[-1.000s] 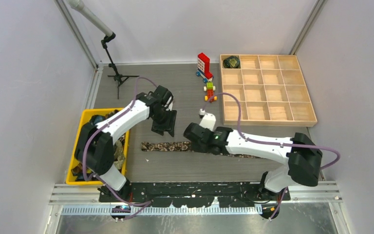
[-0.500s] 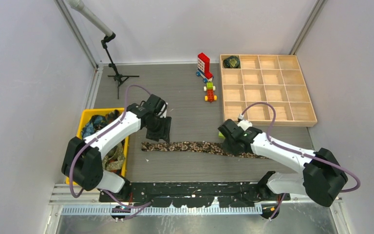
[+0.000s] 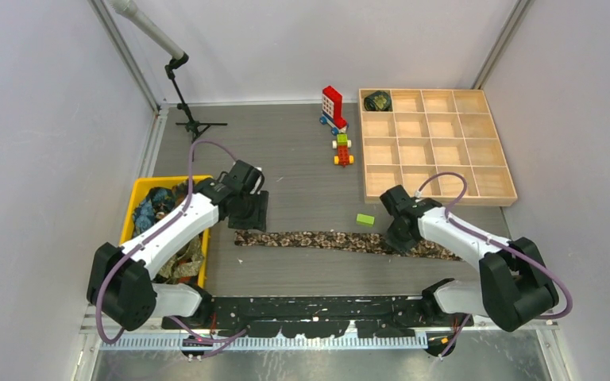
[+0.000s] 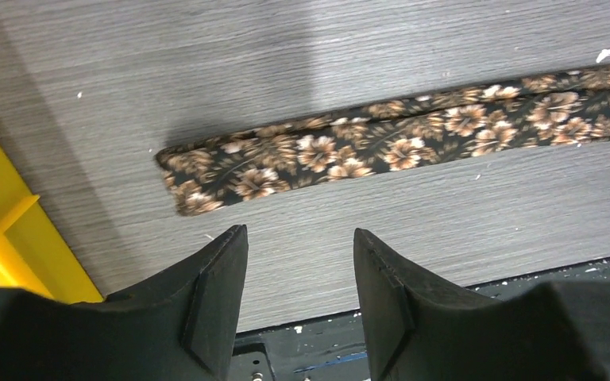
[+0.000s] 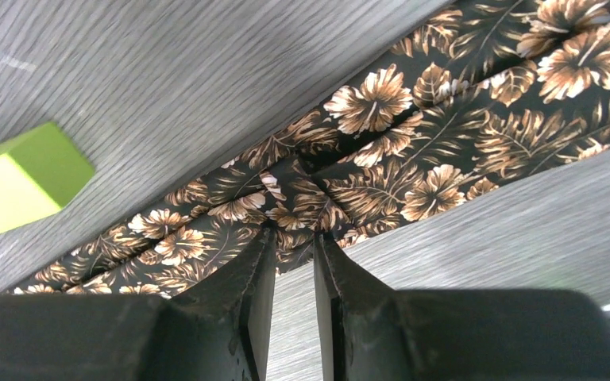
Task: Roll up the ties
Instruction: Flatten out the tie at the center of the board.
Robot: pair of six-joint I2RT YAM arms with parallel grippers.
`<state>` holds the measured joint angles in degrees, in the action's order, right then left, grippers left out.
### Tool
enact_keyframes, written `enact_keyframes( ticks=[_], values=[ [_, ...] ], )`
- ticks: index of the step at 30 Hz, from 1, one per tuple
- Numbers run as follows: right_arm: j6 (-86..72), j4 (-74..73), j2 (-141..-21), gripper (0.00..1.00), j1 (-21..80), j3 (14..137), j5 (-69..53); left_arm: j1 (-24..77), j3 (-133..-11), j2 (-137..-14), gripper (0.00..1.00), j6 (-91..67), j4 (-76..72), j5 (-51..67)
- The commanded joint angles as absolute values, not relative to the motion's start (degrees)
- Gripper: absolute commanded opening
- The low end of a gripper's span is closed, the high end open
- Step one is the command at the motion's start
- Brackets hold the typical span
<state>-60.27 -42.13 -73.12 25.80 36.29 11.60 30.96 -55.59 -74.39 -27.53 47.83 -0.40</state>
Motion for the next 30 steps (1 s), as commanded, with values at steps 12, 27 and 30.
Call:
enact_keyframes(
  ticks=[12,27,30],
  values=[
    [-53.1,-55.1,-76.1,0.33,11.0,46.2,15.5,30.8,-53.4,-67.6,0.51,-29.5,47.6,-7.5],
    [-48.4,-54.2,-65.9,0.37,15.4,52.0,7.4,30.8,-47.4,-68.7,0.35,-31.7,39.5,-2.1],
    [-51.0,-48.1,-65.1,0.37,18.6,47.2,2.0,30.8,-47.8,-71.5,0.34,-31.9,38.1,-1.1]
  ],
)
